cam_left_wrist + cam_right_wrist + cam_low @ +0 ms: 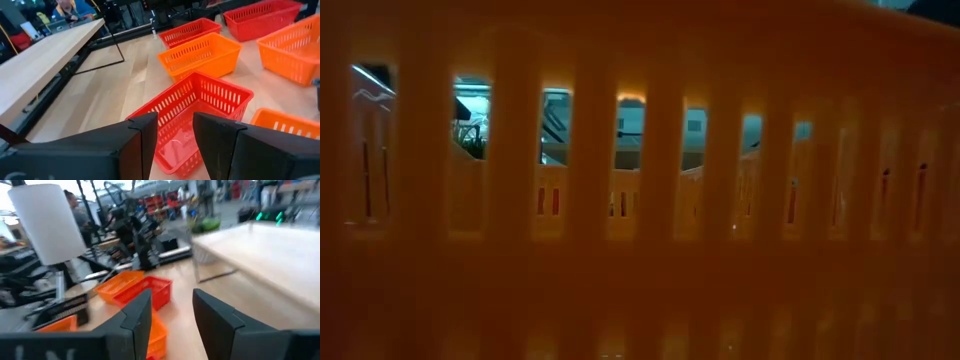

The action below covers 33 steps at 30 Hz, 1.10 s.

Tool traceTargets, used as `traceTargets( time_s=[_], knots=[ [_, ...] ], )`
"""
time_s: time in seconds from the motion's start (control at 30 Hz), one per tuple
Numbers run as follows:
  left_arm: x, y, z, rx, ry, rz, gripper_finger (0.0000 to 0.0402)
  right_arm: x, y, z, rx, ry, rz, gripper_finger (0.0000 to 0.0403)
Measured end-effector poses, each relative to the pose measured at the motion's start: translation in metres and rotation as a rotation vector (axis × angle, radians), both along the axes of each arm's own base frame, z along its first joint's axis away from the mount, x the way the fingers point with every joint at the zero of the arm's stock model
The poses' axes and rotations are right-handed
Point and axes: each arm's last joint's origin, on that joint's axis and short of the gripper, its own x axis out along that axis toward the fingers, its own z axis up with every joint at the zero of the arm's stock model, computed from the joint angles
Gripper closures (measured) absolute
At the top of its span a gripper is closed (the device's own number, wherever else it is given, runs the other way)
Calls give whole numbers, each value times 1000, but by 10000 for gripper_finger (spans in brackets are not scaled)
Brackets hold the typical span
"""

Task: Stack baskets on shelf by color
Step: Put the top black bin on the shelf

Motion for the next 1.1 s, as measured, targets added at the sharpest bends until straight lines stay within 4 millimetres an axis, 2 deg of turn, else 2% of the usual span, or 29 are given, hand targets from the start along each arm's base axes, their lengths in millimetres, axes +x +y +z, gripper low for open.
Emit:
traceTargets(
  time_s=[0.1,0.27,0.47,0.67,0.8,0.9,1.1],
  knots=[
    [0,0,0,-9,-2,1,284,0,0,-5,-19,56,-6,260],
    [1,0,4,-48,-45,1,284,-1,-4,-7,-41,84,-145,260],
    [1,-1,32,-354,-332,-23,284,-1,-4,-7,12,74,-158,260],
    [-4,2,51,-438,-541,1,284,0,2,-6,134,50,67,260],
    [-8,4,59,-483,-633,32,284,-1,8,9,293,-77,282,260],
    [-8,4,60,-557,-649,-5,284,-4,13,23,267,-192,434,260],
    [-5,2,56,-626,-598,-53,284,-9,22,37,212,-327,573,260]
  ],
)
